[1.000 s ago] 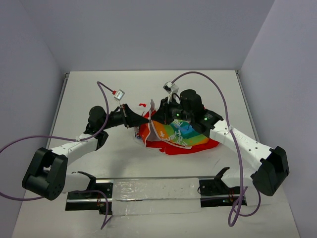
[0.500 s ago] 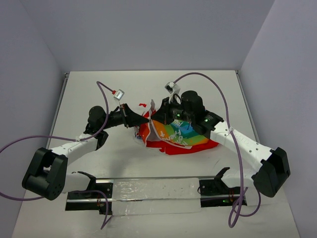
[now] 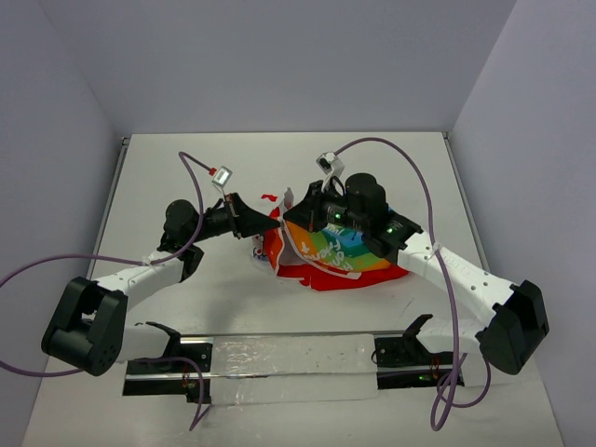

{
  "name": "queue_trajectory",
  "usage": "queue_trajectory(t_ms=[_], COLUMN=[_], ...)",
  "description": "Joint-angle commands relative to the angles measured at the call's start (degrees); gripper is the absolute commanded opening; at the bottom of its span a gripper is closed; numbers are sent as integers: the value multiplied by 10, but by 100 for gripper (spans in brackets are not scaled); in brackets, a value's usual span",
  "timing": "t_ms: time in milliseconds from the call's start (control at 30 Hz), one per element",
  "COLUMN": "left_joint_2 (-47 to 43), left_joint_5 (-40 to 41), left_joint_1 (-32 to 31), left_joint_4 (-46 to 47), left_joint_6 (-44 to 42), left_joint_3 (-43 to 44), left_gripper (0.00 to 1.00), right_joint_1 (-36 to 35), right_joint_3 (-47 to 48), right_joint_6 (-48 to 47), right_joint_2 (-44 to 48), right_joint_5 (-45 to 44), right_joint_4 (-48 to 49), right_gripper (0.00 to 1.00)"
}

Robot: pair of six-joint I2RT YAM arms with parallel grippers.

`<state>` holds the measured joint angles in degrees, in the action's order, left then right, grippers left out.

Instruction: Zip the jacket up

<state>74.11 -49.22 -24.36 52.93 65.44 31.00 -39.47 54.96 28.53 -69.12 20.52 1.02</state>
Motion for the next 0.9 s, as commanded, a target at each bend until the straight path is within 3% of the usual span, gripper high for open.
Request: queue_trajectory(t_ms=[0,500,633,800,867], left_joint_2=[1,3,-4,-40,-62], left_joint_5=[-32,-36,-34,30,55], left_joint_1=[-15,-21,-22,-10,-8], left_joint_4=[26,4,-74,-282,-335], left_joint_6=[-1,-18,-69,-156,-187], left_joint_3=[13,13,44,113,135], left_gripper=[0,0,1,49,61], right_joint_1=[4,8,8,5,2], right_joint_3=[9,26,30,31,32], right_joint_6=[6,3,1,-1,-4], right_joint_2=[22,31,35,53,61], right_joint_5=[-36,-67,-83,-143,-178], right_joint_4=[90,94,80,43,22], right_gripper=[0,0,0,0,0])
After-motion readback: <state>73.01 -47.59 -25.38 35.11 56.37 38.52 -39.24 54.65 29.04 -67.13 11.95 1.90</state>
